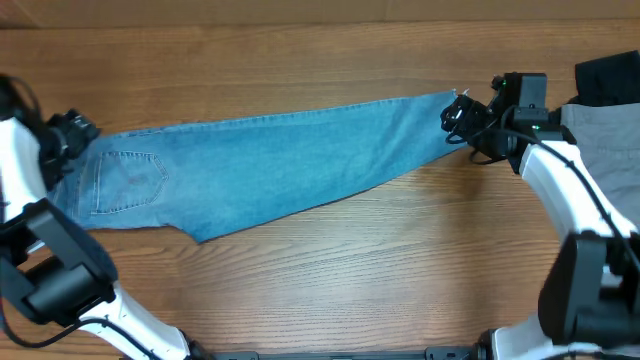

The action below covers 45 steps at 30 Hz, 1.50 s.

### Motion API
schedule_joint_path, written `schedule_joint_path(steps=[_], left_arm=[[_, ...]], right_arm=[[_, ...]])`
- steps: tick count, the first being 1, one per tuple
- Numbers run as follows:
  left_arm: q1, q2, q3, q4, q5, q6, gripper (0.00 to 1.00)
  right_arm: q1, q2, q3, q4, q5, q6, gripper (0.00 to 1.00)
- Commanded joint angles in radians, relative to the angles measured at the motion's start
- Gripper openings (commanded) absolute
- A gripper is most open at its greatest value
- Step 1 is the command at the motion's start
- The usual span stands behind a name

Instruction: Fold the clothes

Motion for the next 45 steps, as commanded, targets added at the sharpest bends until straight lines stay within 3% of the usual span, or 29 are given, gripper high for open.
schedule_joint_path(steps=[1, 14, 19, 21, 27, 31, 41, 45], left_arm=[[-0.059, 0.003, 0.021, -0.005, -0.012, 0.03, 1.0], [-0.154, 0.014, 0.01, -0.022, 0.002, 0.029, 0.99], [-0.159, 0.014, 0.002, -0.02, 0.001, 0.03, 1.0], [-0.159, 0.015, -0.003, -0.02, 0.001, 0.03, 0.98], [-0.159, 0.025, -0.068, 0.057, 0.016, 0.031, 0.92], [-0.16, 0.026, -0.153, 0.146, 0.054, 0.084, 0.87], [-0.158, 0.042, -0.203, 0.221, -0.002, 0.153, 0.63], [-0.157, 0.106, -0.204, 0.216, -0.076, 0.153, 0.64]], right_arm=[[-0.012, 0.067, 0.007, 0.051, -0.12, -0.035, 0.78], [-0.012, 0.221, 0.007, 0.133, -0.014, -0.031, 0.74], [-0.012, 0.239, 0.007, 0.188, -0.005, -0.038, 0.66], [-0.012, 0.241, 0.007, 0.174, 0.047, -0.038, 0.59], [-0.012, 0.271, 0.007, 0.074, 0.208, -0.038, 0.21], [-0.012, 0.28, 0.007, 0.061, 0.212, -0.038, 0.06], [-0.012, 0.28, 0.007, -0.001, 0.312, -0.004, 0.04], [-0.019, 0.28, 0.007, -0.012, 0.332, 0.0, 0.04]])
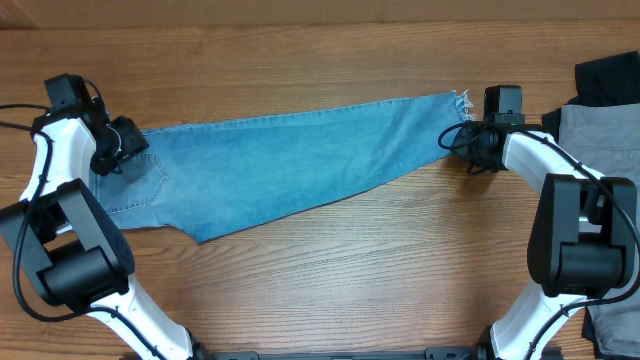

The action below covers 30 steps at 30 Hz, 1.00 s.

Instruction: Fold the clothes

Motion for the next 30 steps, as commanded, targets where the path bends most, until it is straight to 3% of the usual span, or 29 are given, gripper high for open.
schedule_joint_path(steps=[1, 7, 17, 30], left_arm=[[0.0, 0.097, -0.011, 0.0, -0.126, 0.019, 0.64], [0.014, 0.168, -0.011, 0.034, -0.274, 0.008, 0.72], [0.018, 0.167, -0.011, 0.056, -0.266, 0.0, 0.76], [0.018, 0.167, -0.011, 0.064, -0.179, 0.0, 0.79]], right_arm=[[-0.015, 0.042, -0.012, -0.031, 0.088, 0.014, 0.04], [-0.031, 0.042, -0.012, -0.051, 0.117, 0.013, 0.04], [-0.031, -0.08, 0.041, 0.011, -0.081, -0.026, 0.04], [-0.021, 0.051, 0.042, 0.124, -0.156, -0.025, 0.04]])
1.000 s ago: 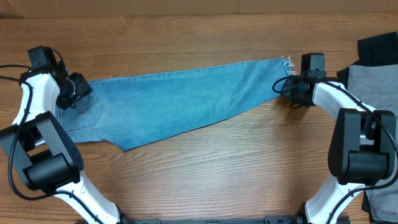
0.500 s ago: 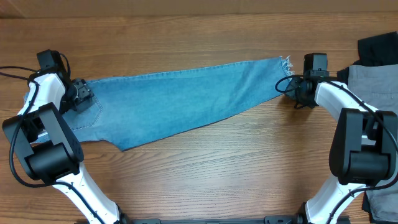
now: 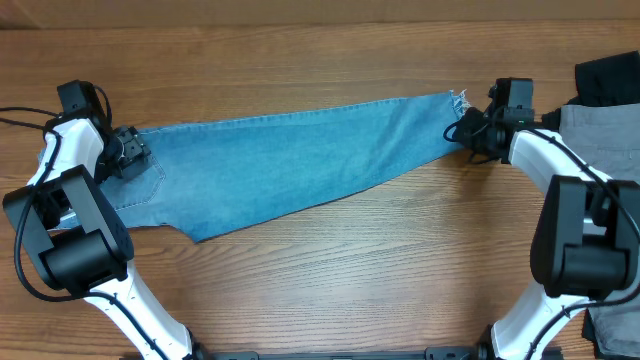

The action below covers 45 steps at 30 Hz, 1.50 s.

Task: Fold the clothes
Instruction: 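Stretch the jeans flat between both grippers, pulling hem rightward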

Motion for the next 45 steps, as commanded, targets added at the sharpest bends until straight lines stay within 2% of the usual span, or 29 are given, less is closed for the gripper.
schedule_joint_path(steps=[1, 4, 8, 11, 14, 17, 22, 30, 34, 40, 45], left_arm=[[0.018, 0.072, -0.018, 0.013, -0.013, -0.004, 0.79], [0.018, 0.072, -0.018, 0.016, -0.013, -0.004, 0.8], [0.018, 0.072, -0.018, 0.015, -0.018, -0.003, 0.84], [0.021, 0.072, -0.018, 0.025, -0.036, -0.004, 0.8], [0.021, 0.072, -0.017, 0.044, -0.036, -0.022, 0.79], [0.021, 0.072, -0.015, 0.064, -0.056, -0.022, 0.79], [0.026, 0.072, 0.017, 0.062, -0.177, -0.039, 0.8], [0.058, 0.072, 0.065, 0.03, -0.179, -0.04, 0.85], [0.058, 0.072, 0.075, 0.026, -0.186, -0.033, 0.86], [0.057, 0.072, 0.089, 0.019, -0.173, -0.035, 0.87], [0.057, 0.072, 0.089, 0.018, -0.111, -0.04, 0.87]], right_arm=[[0.005, 0.054, 0.022, 0.023, -0.014, -0.004, 0.04], [0.008, 0.069, 0.022, 0.018, -0.002, -0.004, 0.04], [0.006, 0.103, 0.019, -0.038, 0.159, 0.007, 0.04], [0.005, 0.121, 0.007, -0.09, 0.249, 0.008, 0.04], [-0.004, 0.121, -0.026, -0.112, 0.322, 0.092, 0.04], [-0.027, 0.121, -0.034, -0.136, 0.324, 0.125, 0.04], [-0.088, 0.121, -0.035, -0.179, 0.338, 0.125, 0.04], [-0.124, 0.118, -0.034, -0.179, 0.337, 0.12, 0.04], [-0.094, 0.075, -0.032, -0.155, 0.307, 0.101, 0.04], [0.026, -0.045, -0.031, -0.019, 0.093, -0.061, 0.04], [0.125, -0.042, -0.027, 0.033, 0.093, -0.061, 0.04]])
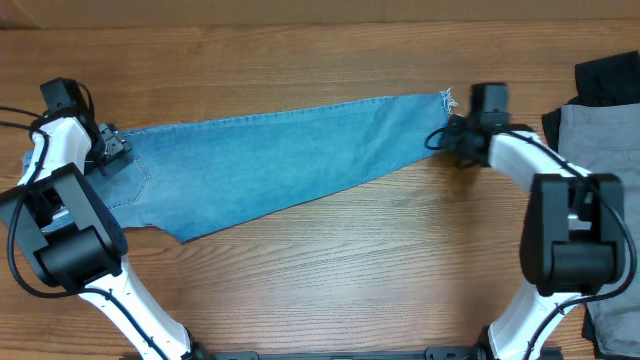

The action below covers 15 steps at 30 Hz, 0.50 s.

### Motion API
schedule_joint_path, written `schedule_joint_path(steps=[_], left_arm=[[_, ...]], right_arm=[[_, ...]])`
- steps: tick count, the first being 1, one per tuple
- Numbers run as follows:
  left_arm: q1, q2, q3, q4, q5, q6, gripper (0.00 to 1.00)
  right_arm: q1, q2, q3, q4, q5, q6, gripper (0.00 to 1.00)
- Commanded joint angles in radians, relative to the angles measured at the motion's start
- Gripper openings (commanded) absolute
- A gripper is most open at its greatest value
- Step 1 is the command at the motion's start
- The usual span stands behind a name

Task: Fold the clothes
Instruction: 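Stretch the jeans flat between both grippers, pulling hem rightward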

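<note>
A pair of blue jeans point(280, 160), folded lengthwise, lies across the wooden table with the waist at the left and the frayed hem at the right. My left gripper point(110, 146) sits at the waistband's upper corner and looks shut on the denim. At the other end my right gripper point(443, 136) is at the hem's lower part, apparently shut on it. The fingers are small and dark in the overhead view, so the grip itself is hard to make out.
A grey garment point(600, 135) lies at the right edge of the table, with a black one point(605, 78) behind it. Bare wood point(330, 280) fills the front. Both arm bases stand at the front corners.
The jeans lie a little further left, hem and lower corner alike. Both grippers are further left too, still at the waistband and the hem.
At first the jeans lay stretched between the grippers, left at the waist end, right at the hem. Then the left gripper sat on the waistband near the pocket and the right lower on the hem. Both stayed at their ends, and now the jeans lie slightly further left.
</note>
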Motion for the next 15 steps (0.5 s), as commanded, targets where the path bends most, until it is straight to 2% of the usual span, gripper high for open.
schedule_joint_path(steps=[1, 9, 15], left_arm=[[0.011, 0.031, 0.017, -0.007, 0.027, -0.014, 0.87], [0.011, 0.031, 0.017, -0.013, 0.031, -0.014, 0.87], [0.011, 0.032, 0.017, -0.019, 0.032, -0.014, 0.88]], right_arm=[[0.039, -0.043, -0.004, 0.029, -0.022, -0.026, 0.04], [0.044, -0.037, -0.004, 0.078, -0.074, -0.026, 0.04], [0.045, 0.055, -0.004, 0.106, -0.133, -0.003, 0.04]])
